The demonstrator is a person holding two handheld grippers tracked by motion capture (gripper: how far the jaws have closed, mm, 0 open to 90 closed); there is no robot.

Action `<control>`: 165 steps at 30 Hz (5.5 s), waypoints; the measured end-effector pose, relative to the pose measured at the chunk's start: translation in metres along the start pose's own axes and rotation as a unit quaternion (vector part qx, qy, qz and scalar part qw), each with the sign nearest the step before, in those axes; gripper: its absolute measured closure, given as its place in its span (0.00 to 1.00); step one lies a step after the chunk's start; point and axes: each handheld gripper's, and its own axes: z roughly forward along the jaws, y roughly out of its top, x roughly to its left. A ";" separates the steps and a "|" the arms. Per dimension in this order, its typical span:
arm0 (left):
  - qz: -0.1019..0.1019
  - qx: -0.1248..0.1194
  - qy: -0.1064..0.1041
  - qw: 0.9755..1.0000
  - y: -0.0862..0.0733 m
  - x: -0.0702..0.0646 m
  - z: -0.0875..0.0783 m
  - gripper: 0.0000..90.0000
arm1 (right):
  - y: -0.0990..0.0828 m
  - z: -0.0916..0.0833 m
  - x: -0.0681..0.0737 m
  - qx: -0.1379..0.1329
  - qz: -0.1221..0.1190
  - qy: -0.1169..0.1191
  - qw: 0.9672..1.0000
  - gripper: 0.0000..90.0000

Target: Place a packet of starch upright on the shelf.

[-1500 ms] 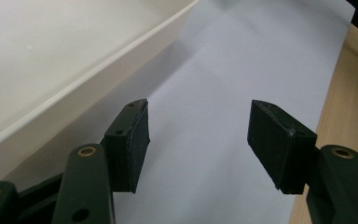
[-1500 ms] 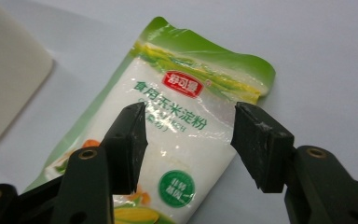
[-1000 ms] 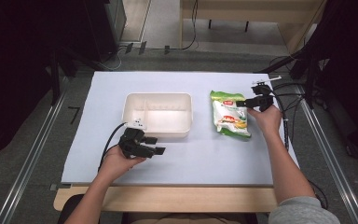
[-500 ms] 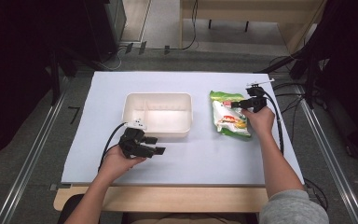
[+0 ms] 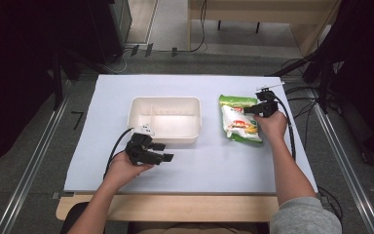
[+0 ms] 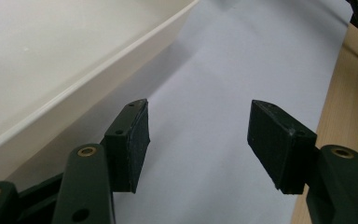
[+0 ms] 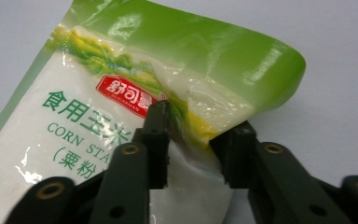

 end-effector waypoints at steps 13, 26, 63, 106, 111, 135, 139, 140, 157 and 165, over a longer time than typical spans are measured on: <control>-0.002 -0.005 0.001 1.000 0.000 0.002 -0.003 0.44 | 0.003 -0.013 0.012 -0.007 -0.010 -0.007 1.000 1.00; -0.002 -0.003 0.003 1.000 0.000 0.001 -0.003 0.44 | 0.005 -0.060 0.023 -0.048 -0.034 0.002 0.998 1.00; -0.003 -0.010 0.001 1.000 0.000 0.002 -0.005 0.44 | -0.002 -0.147 0.094 -0.125 -0.125 0.063 0.982 1.00; -0.003 -0.018 0.000 1.000 -0.001 0.002 -0.006 0.44 | 0.039 -0.174 0.127 -0.133 -0.158 0.091 0.974 1.00; -0.003 -0.018 0.001 1.000 0.000 0.003 -0.006 0.44 | 0.045 -0.175 0.133 -0.134 -0.163 0.091 0.973 1.00; -0.003 -0.016 -0.001 1.000 0.000 0.002 -0.007 0.44 | 0.081 -0.189 0.164 -0.138 -0.187 0.090 0.968 1.00; -0.003 -0.017 -0.001 1.000 0.000 0.002 -0.007 0.44 | 0.087 -0.188 0.171 -0.138 -0.191 0.093 0.967 1.00; -0.003 -0.017 -0.002 1.000 0.000 0.003 -0.007 0.44 | 0.088 -0.188 0.173 -0.140 -0.192 0.093 0.967 1.00; -0.007 -0.019 -0.002 1.000 -0.001 0.003 -0.009 0.44 | 0.112 -0.172 0.215 -0.131 -0.212 0.107 0.962 1.00; -0.008 -0.022 -0.003 1.000 -0.001 0.003 -0.010 0.44 | 0.118 -0.156 0.235 -0.123 -0.219 0.117 0.961 1.00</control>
